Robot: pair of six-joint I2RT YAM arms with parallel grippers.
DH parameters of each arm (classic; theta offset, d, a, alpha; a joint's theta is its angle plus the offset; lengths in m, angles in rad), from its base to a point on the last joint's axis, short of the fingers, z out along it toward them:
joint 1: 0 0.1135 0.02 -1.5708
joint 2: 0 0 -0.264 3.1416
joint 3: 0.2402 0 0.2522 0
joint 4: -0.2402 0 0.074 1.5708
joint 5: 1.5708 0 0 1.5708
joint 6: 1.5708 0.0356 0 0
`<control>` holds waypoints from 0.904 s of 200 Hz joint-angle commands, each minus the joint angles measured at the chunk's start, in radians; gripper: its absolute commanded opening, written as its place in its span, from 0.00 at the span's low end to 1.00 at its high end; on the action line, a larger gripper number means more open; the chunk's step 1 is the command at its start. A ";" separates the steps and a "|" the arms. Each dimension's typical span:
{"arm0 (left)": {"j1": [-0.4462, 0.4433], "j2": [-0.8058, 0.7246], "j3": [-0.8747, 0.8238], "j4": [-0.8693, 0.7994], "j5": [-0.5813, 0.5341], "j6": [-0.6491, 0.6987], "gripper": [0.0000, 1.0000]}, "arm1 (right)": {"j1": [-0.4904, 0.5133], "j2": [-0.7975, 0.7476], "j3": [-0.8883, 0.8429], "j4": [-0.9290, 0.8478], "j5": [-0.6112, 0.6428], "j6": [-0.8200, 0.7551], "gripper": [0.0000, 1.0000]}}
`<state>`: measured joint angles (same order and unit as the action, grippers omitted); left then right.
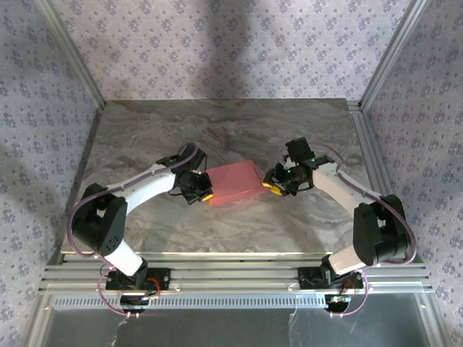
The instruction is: Fold the paper box
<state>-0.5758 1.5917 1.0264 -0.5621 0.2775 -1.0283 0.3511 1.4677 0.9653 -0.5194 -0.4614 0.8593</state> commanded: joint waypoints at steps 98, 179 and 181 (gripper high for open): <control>0.005 0.023 -0.042 0.029 0.043 -0.022 0.10 | 0.013 0.054 0.024 -0.005 0.104 0.132 0.35; -0.045 -0.089 0.001 -0.070 -0.013 0.056 0.34 | -0.033 0.185 0.167 -0.184 0.115 -0.490 0.35; -0.049 -0.087 0.000 -0.066 -0.007 0.053 0.34 | -0.033 0.191 0.170 -0.187 0.109 -0.494 0.35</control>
<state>-0.5835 1.5200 0.9981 -0.6079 0.2386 -0.9874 0.3210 1.6001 1.0779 -0.6300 -0.3206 0.5617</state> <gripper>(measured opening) 0.338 0.346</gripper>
